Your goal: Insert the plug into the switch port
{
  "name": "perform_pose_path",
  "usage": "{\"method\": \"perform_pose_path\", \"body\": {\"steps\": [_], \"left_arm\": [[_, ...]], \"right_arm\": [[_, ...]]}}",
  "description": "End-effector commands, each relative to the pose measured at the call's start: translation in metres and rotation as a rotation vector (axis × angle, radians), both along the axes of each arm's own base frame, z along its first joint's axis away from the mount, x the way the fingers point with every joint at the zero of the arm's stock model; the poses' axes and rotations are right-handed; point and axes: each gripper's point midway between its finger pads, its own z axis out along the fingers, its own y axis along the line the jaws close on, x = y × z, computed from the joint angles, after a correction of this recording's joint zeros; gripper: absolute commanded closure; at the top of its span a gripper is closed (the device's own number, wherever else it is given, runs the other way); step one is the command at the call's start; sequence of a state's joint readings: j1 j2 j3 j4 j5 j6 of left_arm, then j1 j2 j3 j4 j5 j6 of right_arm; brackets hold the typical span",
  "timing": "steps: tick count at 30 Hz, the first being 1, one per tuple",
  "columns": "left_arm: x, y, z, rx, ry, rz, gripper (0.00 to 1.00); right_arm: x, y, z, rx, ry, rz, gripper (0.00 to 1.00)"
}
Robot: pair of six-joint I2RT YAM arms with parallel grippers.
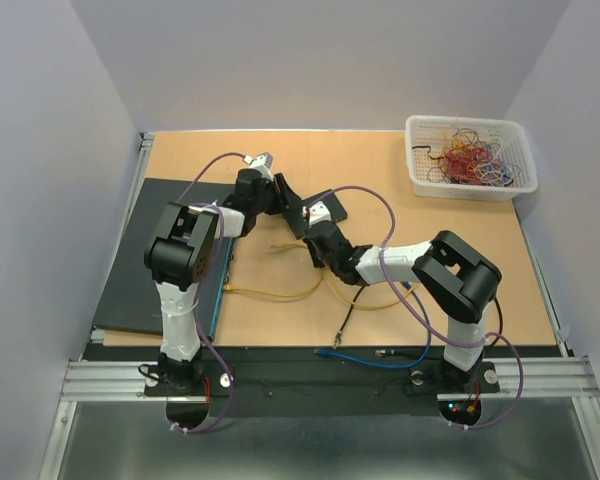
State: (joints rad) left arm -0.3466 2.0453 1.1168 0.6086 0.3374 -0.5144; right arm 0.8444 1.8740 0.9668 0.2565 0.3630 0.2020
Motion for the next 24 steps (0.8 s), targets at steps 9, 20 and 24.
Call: {"method": "perform_pose_path", "body": {"steps": [9, 20, 24], "left_arm": [[-0.02, -0.006, -0.004, -0.062, 0.039, -0.037, 0.46], [-0.023, -0.008, 0.001, -0.08, 0.033, -0.041, 0.48], [-0.024, -0.007, 0.003, -0.077, 0.027, -0.042, 0.48]], "right_arm": [[0.028, -0.012, 0.044, 0.029, -0.137, -0.046, 1.0], [0.028, -0.041, 0.014, -0.02, -0.083, -0.1, 1.0], [0.018, -0.028, 0.006, 0.037, -0.046, -0.039, 1.0]]}}
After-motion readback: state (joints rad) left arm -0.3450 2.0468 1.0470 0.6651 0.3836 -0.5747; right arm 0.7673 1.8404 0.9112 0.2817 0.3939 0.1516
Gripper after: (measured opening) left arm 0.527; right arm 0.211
